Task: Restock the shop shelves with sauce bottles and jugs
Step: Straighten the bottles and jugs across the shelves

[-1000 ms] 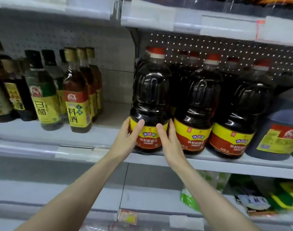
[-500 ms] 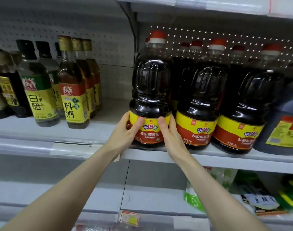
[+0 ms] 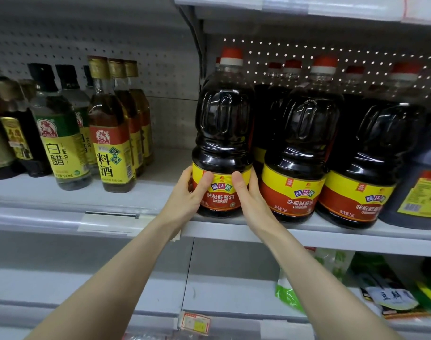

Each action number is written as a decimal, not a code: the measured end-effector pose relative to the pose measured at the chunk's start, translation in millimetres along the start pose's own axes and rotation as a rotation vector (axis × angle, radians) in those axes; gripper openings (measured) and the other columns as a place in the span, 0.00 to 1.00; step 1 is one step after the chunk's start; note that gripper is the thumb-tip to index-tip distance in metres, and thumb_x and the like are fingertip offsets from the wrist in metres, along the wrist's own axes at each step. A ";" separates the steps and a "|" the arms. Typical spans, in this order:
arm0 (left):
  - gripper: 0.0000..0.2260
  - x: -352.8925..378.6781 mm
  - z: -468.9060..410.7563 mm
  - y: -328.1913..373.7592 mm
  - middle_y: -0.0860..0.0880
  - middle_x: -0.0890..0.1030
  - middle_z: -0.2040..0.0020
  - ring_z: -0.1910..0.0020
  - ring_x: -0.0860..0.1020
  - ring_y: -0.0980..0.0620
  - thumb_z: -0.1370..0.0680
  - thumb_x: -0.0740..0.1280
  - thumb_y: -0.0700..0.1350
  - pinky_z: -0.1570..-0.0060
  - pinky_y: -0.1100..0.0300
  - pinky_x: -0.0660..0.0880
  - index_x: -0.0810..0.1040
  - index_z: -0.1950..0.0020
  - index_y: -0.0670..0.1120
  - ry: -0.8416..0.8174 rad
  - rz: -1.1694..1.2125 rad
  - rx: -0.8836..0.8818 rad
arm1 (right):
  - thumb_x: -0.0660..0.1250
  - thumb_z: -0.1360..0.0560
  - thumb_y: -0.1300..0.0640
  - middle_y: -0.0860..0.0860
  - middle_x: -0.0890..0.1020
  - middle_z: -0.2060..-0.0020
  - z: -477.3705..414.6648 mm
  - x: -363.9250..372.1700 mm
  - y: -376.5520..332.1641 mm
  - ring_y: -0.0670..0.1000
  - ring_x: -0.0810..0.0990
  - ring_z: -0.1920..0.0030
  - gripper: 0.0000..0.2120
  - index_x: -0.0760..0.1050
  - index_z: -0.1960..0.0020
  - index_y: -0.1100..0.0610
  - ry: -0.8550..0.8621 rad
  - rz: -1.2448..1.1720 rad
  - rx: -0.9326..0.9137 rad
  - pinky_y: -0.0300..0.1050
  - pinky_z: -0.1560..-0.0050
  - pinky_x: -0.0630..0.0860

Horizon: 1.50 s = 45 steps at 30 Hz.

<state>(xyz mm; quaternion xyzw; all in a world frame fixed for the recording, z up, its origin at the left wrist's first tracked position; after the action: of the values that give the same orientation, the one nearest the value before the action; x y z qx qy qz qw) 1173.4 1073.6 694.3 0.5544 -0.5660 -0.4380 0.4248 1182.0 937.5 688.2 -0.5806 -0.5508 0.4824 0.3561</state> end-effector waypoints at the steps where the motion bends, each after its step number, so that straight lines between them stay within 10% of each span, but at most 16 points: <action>1: 0.26 -0.3 0.7 -0.6 0.55 0.79 0.44 0.48 0.79 0.61 0.28 0.63 0.58 0.57 0.71 0.76 0.67 0.33 0.51 -0.002 0.003 -0.005 | 0.57 0.29 0.31 0.38 0.68 0.30 1.6 0.2 -0.2 0.44 0.67 0.31 0.36 0.52 0.24 0.38 -0.008 -0.012 -0.005 0.47 0.31 0.66; 11: 0.35 -7.4 -3.4 -16.4 0.53 0.80 0.40 0.40 0.78 0.56 0.35 0.78 0.54 0.44 0.60 0.75 0.69 0.31 0.51 -0.066 0.073 -0.070 | 0.62 0.27 0.41 0.29 0.71 0.39 11.2 -0.5 -5.7 0.28 0.70 0.40 0.26 0.59 0.32 0.33 -0.025 -0.061 -0.052 0.25 0.48 0.71; 17: 0.30 -3.1 -2.3 -11.1 0.54 0.80 0.40 0.41 0.78 0.59 0.32 0.73 0.50 0.50 0.65 0.77 0.69 0.31 0.52 -0.090 0.080 -0.027 | 0.60 0.24 0.40 0.32 0.69 0.34 4.7 -2.2 0.4 0.38 0.67 0.32 0.31 0.54 0.24 0.37 -0.061 -0.021 -0.022 0.40 0.35 0.66; 45: 0.20 3.0 1.3 0.6 0.56 0.81 0.43 0.44 0.79 0.60 0.27 0.68 0.51 0.52 0.68 0.76 0.71 0.36 0.56 -0.090 0.073 0.002 | 0.55 0.20 0.42 0.37 0.67 0.30 -4.0 -4.2 7.1 0.39 0.67 0.32 0.27 0.52 0.23 0.39 -0.059 -0.023 -0.012 0.46 0.29 0.65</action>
<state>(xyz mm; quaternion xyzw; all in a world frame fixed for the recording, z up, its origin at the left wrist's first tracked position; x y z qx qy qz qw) 1171.9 1070.7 694.5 0.5134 -0.6049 -0.4461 0.4141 1188.2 932.9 683.3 -0.5618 -0.5708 0.4918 0.3418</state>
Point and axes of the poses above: each hand's wrist, its own z-axis away from the middle knuckle, its own x-axis out of the palm, y = z × x, the point moved 9 cm from there along -z, towards the middle knuckle
